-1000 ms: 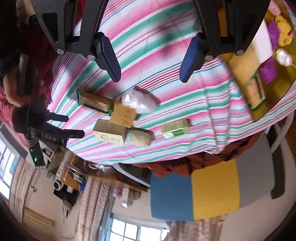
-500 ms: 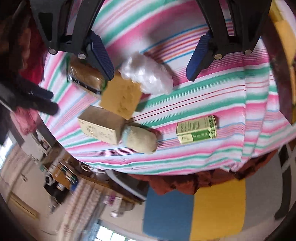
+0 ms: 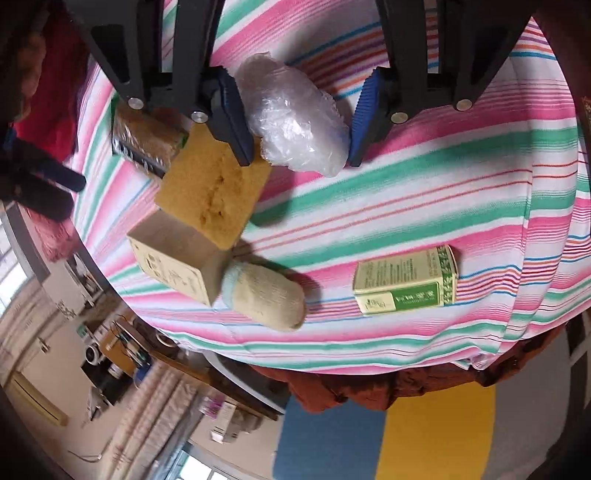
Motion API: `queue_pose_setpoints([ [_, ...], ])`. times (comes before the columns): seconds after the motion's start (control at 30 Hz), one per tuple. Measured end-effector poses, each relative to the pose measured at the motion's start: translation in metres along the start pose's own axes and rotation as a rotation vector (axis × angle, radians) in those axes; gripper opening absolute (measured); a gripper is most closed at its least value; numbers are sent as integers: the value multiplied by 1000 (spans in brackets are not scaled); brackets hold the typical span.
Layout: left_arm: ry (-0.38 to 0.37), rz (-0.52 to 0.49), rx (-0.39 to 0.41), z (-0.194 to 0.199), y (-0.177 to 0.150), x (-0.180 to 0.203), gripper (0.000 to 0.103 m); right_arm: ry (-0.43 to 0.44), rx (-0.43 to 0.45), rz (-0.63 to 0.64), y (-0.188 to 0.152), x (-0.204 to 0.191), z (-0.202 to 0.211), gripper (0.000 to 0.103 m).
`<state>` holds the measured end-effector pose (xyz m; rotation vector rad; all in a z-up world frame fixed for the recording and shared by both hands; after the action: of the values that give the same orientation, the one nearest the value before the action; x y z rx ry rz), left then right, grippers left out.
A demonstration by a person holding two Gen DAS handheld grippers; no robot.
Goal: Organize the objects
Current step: 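Grasp the yellow sponge with the right tool while the left tool holds the bundle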
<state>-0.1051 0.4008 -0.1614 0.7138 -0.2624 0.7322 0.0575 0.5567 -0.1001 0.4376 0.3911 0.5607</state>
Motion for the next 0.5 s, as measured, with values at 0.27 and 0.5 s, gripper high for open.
queue_pose_setpoints([
  [0.27, -10, -18, -13, 17, -18, 4, 51, 6, -20, 20, -3, -5, -3, 99],
  [0.5, -1, -35, -16, 28, -27, 6, 51, 46, -72, 204, -16, -41, -8, 99],
])
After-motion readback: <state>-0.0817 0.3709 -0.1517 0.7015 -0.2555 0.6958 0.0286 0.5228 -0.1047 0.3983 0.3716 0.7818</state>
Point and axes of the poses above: each gripper's, at about its wrist camera, not at the fingertips, and z roughly against the way its jaws point, x to its right, y to its top, the point moved 8 cm from there along -z, roughly the way its jaws point, and after that the axes turned 13 degrees about -y, right-handed, at the moved point
